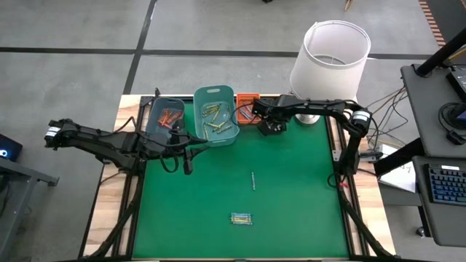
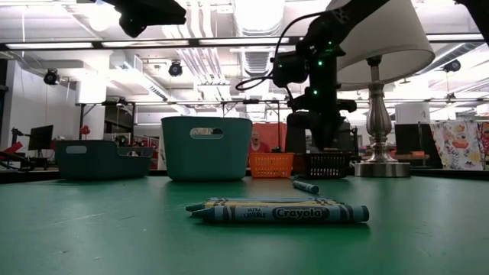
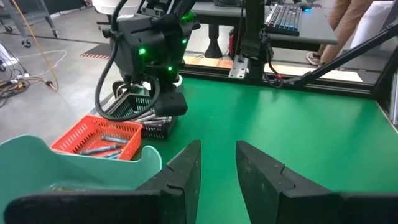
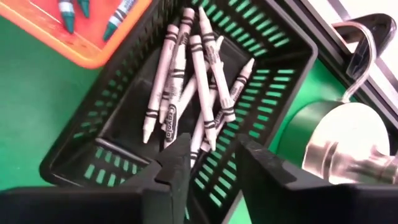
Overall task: Sort crayons
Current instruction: Put the blue crayon into the orange bin
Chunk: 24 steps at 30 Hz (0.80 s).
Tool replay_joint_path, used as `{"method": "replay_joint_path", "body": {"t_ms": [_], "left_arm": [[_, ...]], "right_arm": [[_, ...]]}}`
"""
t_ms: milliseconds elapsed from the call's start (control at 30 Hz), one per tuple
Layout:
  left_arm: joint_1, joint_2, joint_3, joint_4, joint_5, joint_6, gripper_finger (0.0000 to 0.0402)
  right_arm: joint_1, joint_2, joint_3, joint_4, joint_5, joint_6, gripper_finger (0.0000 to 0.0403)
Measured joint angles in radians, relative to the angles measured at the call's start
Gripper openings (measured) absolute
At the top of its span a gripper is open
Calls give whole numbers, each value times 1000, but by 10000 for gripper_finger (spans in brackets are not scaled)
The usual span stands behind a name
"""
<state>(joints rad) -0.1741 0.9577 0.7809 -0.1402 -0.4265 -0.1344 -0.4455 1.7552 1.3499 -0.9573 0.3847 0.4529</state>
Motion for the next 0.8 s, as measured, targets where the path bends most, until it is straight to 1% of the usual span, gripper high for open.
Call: {"method": "replay_joint_path", "body": {"t_ms": [67,200,367,500,600,700,800], "left_arm": [[-2,0,-5,5,0,-9,84],[-12,0,-16,8,0,-38,84],[-31,0,-48,68,-1,-65,84],[-47,0,-88,144,0,-87,84],[-53,1,-95,154,-1,-98,84],[-54,1,-95,159,-1,-103,84],[-54,1,-95,167,-1,-103,84]], "right_arm": [[3,-5,1,-2,-1,-3,123],[26,-29,15,-1,-33,-5,127],[92,-55,40,6,-100,17,128],[184,-68,52,27,-123,58,125],[267,-70,52,59,-132,94,118],[343,-70,52,71,-135,187,109],[409,-68,52,73,-134,237,106]]}}
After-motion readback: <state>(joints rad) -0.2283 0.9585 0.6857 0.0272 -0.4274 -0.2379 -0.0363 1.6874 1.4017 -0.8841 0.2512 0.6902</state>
